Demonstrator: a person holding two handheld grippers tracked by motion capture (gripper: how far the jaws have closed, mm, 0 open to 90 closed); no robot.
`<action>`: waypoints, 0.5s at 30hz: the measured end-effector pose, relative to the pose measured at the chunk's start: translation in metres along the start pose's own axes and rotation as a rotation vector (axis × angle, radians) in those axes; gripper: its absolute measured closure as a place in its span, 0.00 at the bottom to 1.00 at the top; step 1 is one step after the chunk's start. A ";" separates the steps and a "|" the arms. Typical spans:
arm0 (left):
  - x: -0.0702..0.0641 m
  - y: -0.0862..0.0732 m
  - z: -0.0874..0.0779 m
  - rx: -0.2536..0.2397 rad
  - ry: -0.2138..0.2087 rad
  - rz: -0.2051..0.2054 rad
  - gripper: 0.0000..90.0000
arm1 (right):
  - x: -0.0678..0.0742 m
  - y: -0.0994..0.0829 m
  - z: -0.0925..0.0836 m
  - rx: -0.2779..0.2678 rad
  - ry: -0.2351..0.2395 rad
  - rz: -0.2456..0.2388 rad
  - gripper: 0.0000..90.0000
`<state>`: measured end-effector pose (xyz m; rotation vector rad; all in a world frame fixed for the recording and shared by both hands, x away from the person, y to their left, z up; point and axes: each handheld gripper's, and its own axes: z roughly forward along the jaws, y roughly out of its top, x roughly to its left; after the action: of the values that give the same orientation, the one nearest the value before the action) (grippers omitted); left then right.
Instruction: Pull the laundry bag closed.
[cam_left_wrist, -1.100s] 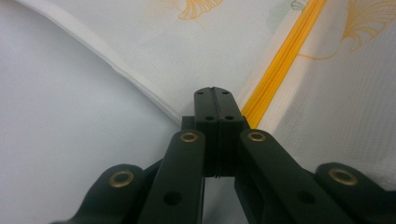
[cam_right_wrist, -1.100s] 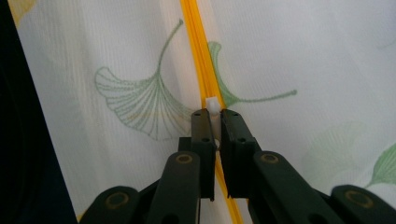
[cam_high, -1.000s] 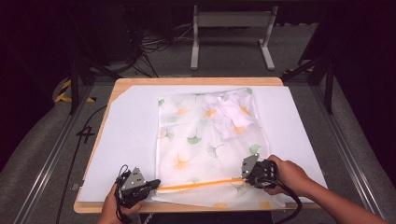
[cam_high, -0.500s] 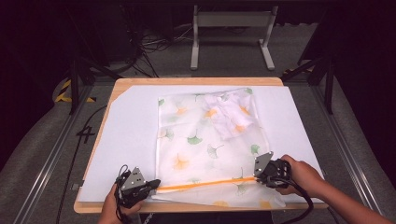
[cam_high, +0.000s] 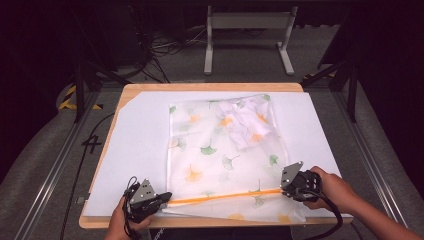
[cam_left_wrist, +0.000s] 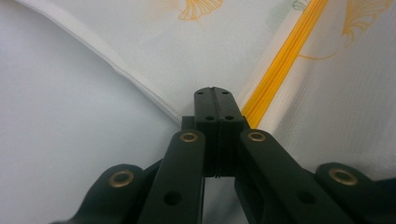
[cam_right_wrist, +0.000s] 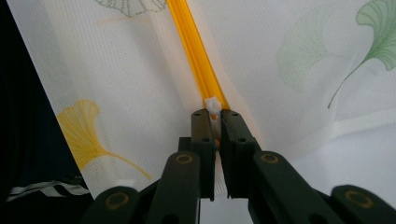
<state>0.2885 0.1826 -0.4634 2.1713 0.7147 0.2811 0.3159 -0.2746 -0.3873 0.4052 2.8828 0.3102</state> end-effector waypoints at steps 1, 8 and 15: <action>0.000 0.000 0.000 0.001 0.000 0.001 1.00 | 0.001 -0.001 0.000 0.000 0.001 0.009 0.94; 0.000 0.000 0.000 -0.001 0.000 -0.003 1.00 | 0.000 -0.005 -0.001 0.001 0.003 0.023 0.94; 0.000 0.000 0.000 -0.001 -0.001 -0.003 1.00 | -0.002 -0.012 -0.003 0.001 -0.008 0.030 0.94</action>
<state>0.2885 0.1828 -0.4635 2.1689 0.7165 0.2787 0.3137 -0.2868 -0.3873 0.4495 2.8717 0.3112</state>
